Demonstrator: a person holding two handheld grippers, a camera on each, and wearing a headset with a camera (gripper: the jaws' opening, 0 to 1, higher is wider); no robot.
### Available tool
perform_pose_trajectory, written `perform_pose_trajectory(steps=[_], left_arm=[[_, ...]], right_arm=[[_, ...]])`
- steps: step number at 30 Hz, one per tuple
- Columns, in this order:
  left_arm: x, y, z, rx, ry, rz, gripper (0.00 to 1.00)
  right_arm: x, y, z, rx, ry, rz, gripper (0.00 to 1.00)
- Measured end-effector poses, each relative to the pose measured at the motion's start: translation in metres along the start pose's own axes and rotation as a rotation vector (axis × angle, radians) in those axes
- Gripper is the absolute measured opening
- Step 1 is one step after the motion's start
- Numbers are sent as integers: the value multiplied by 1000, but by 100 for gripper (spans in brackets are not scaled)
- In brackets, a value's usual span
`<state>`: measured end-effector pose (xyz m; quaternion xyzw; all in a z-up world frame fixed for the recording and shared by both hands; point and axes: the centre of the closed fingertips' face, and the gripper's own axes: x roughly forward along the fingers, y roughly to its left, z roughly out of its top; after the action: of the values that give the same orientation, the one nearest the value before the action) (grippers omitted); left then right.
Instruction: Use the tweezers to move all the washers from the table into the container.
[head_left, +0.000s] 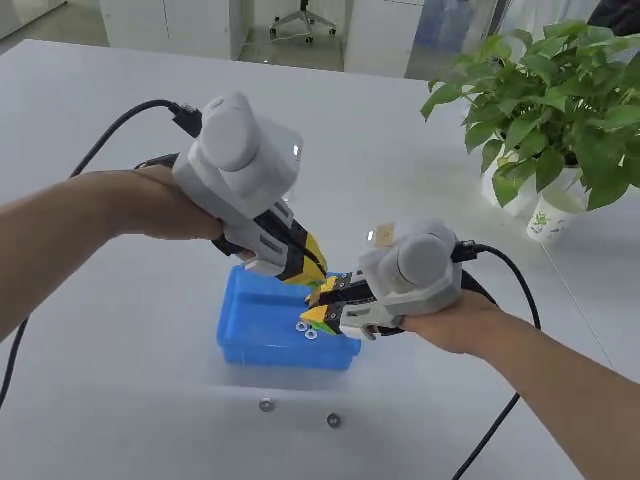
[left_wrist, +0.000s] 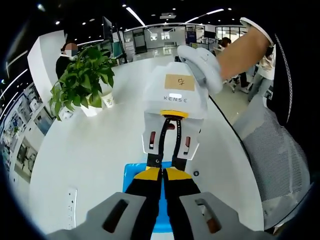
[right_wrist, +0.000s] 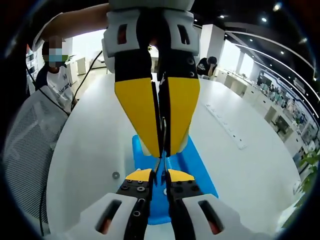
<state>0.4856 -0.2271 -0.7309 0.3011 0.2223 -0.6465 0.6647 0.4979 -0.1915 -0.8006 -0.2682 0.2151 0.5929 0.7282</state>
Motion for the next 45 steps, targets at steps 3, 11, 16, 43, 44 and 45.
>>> perform_pose_trajectory(steps=[3,11,16,43,44,45], left_arm=[[-2,-5,4,14,-2,0,5],[-3,-19,13,33,-14,-7,5],[1,-30,13,35,-17,-21,5],[30,-75,3,43,-28,-104,5],[31,-76,3,44,-31,-108,5],[32,-77,2,44,-33,-109,5]], right_arm=[[-4,5,2,0,-4,-4,12],[-14,17,4,-1,-4,-15,12],[-18,28,-1,2,0,-15,12],[-17,73,-37,26,29,-30,13],[-17,74,-38,25,28,-36,13],[-17,75,-38,26,29,-39,13]])
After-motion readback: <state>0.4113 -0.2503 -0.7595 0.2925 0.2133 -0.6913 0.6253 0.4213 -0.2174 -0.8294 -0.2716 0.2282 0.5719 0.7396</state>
